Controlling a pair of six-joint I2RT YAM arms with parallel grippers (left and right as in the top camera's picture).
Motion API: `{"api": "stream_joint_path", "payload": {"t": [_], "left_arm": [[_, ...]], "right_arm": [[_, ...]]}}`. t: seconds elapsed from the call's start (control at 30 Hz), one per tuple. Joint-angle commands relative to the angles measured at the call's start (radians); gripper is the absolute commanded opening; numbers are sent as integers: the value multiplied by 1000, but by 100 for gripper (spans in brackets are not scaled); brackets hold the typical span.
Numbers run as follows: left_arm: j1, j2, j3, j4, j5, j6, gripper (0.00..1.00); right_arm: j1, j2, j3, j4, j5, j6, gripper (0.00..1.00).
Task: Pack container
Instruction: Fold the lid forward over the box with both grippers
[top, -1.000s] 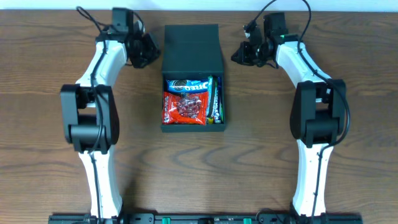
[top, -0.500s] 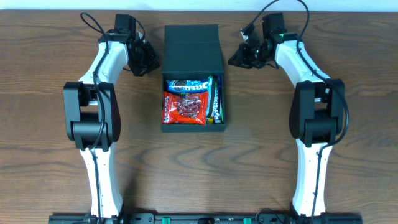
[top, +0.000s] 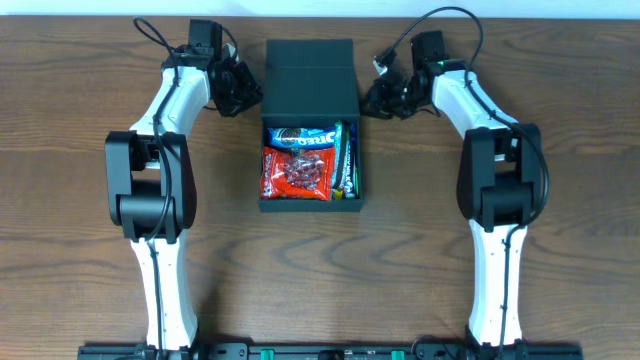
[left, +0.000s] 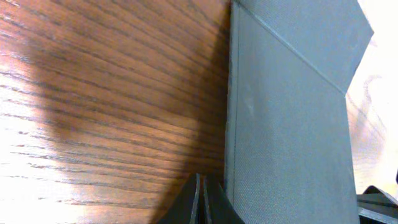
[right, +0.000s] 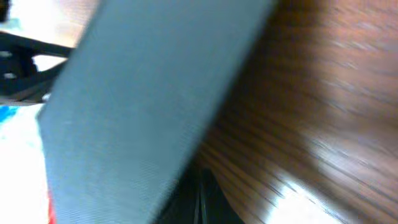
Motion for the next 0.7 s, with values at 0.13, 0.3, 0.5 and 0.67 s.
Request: {"api": "stream_joint_path", "payload": {"t": [0.13, 0.3, 0.5, 0.67], "left_arm": [[-1, 10, 24, 42, 92, -10, 5], [13, 7, 51, 72, 172, 35, 6], [11, -7, 134, 55, 221, 106, 6], [11, -53, 168, 24, 220, 182, 6]], "right_arm": [[-5, 11, 18, 103, -252, -53, 1], [-26, -7, 20, 154, -317, -80, 1], [-29, -82, 21, 156, -318, -169, 2], [-29, -148, 21, 155, -314, -211, 1]]}}
